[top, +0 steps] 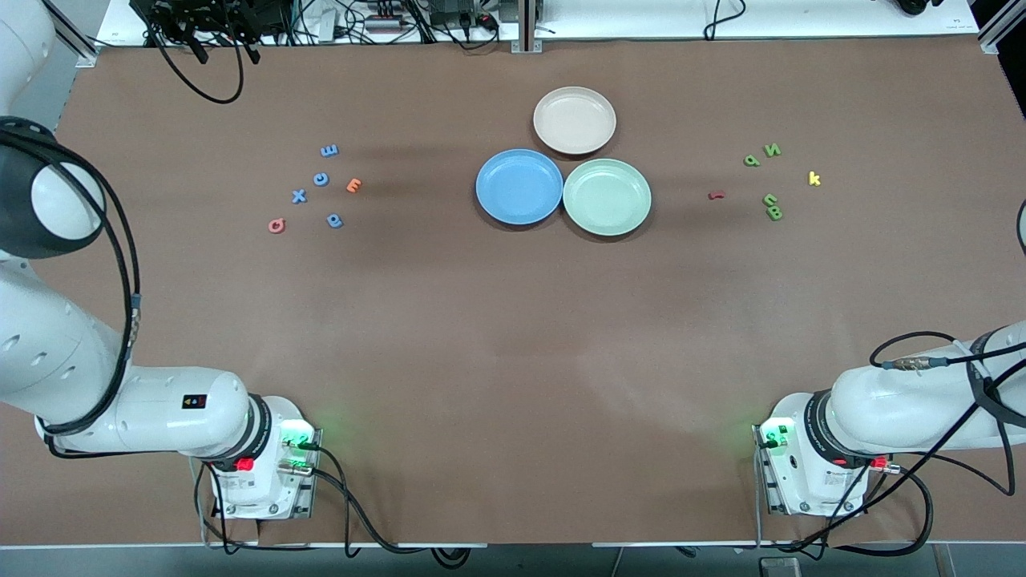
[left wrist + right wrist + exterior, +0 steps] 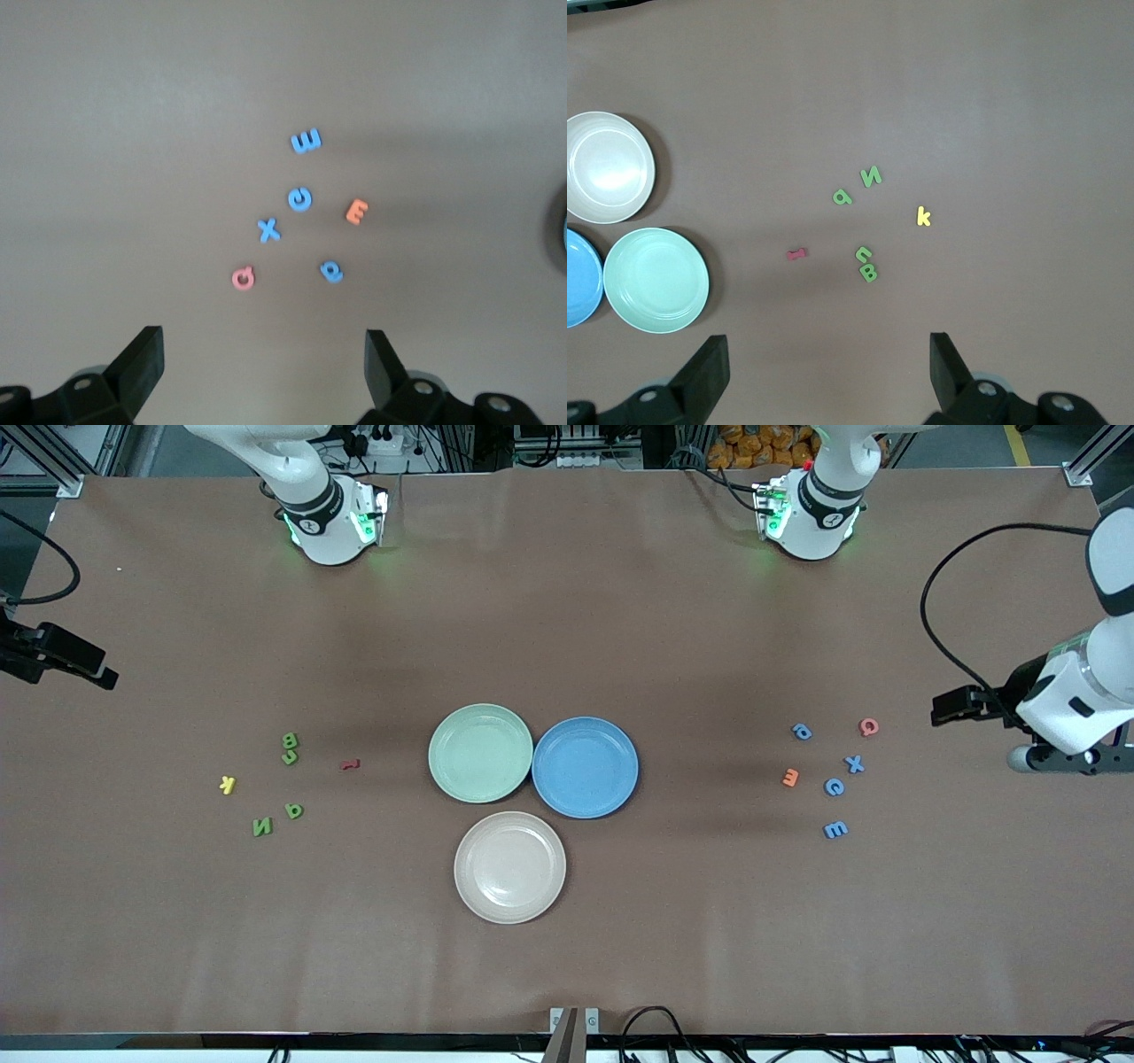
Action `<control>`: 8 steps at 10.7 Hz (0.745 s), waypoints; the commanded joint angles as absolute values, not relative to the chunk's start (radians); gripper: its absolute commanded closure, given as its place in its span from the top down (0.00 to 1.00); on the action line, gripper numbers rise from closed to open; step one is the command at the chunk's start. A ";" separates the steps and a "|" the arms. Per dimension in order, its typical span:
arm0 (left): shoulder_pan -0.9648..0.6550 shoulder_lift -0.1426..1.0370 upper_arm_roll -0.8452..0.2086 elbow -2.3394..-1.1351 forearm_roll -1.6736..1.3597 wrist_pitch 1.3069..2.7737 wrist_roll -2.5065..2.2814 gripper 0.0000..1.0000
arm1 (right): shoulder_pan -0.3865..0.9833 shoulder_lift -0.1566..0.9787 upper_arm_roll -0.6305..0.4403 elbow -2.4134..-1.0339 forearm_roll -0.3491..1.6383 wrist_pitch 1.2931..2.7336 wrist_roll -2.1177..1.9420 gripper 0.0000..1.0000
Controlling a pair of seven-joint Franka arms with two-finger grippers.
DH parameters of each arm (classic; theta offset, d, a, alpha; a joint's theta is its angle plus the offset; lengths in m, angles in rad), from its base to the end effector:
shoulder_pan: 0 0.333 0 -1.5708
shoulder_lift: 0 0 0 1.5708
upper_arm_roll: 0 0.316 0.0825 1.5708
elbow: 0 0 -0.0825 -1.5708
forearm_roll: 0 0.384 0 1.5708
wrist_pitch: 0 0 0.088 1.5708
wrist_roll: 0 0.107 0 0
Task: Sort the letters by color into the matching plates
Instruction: 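Move the left gripper toward the blue letters while the right gripper reaches green letters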
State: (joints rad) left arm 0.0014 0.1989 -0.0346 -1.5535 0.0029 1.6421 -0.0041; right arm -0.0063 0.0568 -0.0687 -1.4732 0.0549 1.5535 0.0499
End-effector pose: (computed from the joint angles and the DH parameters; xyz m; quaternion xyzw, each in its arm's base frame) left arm 0.6113 -0.0183 0.5223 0.9984 -0.0146 -0.0551 0.0010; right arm 0.5700 -0.0356 0.6372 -0.9977 0.0615 -0.0121 0.0253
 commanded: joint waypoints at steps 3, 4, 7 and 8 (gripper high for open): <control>-0.002 0.313 -0.040 -1.536 0.032 1.758 -0.011 1.00 | -0.015 0.072 -0.051 -1.485 0.044 1.563 0.060 1.00; -0.015 0.324 -0.038 -1.536 0.047 1.772 -0.026 1.00 | -0.020 0.072 -0.035 -1.506 0.044 1.586 0.060 1.00; -0.014 0.347 -0.041 -1.552 0.092 1.807 0.009 1.00 | -0.023 0.072 -0.021 -1.590 0.046 1.692 0.110 1.00; -0.018 0.344 -0.041 -1.577 0.086 1.834 0.014 1.00 | -0.021 0.072 -0.017 -1.627 0.048 1.741 0.141 1.00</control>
State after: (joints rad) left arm -0.0163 0.3440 -0.0392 -1.5527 0.0641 1.7920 -0.0016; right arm -0.0062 0.0847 -0.0409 -1.5514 0.0549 1.6572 0.0763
